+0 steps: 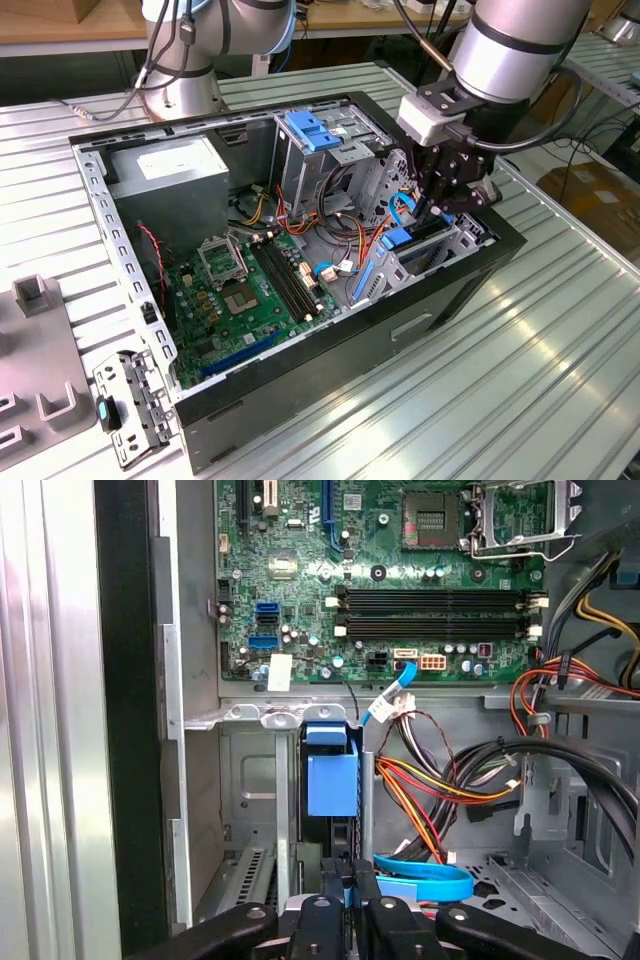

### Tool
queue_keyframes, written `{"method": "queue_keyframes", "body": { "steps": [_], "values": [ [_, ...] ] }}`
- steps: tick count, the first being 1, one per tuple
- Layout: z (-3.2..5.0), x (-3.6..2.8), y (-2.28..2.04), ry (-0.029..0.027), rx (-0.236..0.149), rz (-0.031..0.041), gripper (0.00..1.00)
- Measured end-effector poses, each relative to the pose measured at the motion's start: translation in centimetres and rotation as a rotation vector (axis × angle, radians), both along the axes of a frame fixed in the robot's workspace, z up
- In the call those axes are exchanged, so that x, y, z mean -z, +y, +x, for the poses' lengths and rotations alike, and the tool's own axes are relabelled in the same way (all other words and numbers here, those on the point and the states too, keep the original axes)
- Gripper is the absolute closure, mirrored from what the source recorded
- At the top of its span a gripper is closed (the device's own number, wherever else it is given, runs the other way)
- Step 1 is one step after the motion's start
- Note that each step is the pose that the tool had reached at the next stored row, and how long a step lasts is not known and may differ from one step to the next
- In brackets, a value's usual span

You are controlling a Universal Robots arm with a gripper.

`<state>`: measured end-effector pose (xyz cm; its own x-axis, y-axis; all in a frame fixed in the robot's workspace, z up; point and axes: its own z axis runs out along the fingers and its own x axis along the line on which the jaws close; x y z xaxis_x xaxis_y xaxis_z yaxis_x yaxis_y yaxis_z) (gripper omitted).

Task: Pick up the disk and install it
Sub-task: 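Insert the second disk wire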

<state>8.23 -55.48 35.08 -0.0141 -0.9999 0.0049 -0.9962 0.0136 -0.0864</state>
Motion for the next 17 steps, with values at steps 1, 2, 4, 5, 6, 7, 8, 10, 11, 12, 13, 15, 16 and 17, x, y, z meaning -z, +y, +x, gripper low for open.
{"method": "queue_keyframes", "body": {
  "steps": [1,2,4,5,6,7,8,10,11,12,13,15,16,17],
  "values": [
    [0.0,0.04,0.0,0.0,0.0,0.0002,0.84],
    [0.0,0.07,0.01,0.0,0.0,0.0002,0.84],
    [0.01,0.1,0.08,0.0,0.001,0.0002,0.84],
    [0.01,0.12,0.14,0.0,0.001,0.0002,0.84],
    [0.0,0.15,0.19,0.0,0.001,0.0003,0.84],
    [0.0,0.18,0.22,0.0,0.002,0.0002,0.84],
    [0.01,0.21,0.24,0.0,0.002,0.0003,0.84],
    [0.05,0.27,0.28,0.0,0.003,0.0002,0.84],
    [0.06,0.3,0.28,0.0001,0.003,0.0,0.84],
    [0.07,0.33,0.28,0.0001,0.003,-0.0001,0.84],
    [0.08,0.37,0.28,0.0001,0.003,0.0,0.84],
    [0.08,0.46,0.28,0.0,0.003,0.0,0.84],
    [0.08,0.49,0.28,0.0,0.003,0.0002,0.84],
    [0.08,0.55,0.28,0.0,0.003,0.0008,0.84]
  ]
}}
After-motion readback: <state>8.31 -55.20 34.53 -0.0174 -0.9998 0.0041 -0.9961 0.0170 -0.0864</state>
